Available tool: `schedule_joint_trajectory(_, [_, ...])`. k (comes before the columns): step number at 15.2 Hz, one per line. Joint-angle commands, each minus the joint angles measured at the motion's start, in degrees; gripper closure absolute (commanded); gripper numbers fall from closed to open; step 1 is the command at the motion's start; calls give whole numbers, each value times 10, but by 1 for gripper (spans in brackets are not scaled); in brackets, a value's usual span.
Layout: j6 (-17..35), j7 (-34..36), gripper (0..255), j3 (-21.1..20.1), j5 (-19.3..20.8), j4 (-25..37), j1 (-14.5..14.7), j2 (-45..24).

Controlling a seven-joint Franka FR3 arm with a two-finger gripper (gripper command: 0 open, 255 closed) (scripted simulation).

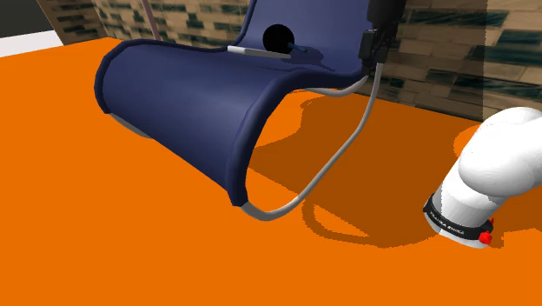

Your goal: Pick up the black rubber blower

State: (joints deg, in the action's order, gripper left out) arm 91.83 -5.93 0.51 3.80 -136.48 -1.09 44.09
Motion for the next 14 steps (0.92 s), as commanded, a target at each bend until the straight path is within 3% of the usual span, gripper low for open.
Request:
schedule_joint_trajectory(1, [0,0,0,0,0,0,0,0])
schedule_joint_trajectory(14, [24,160,0,-38,-72,269,-10,-265])
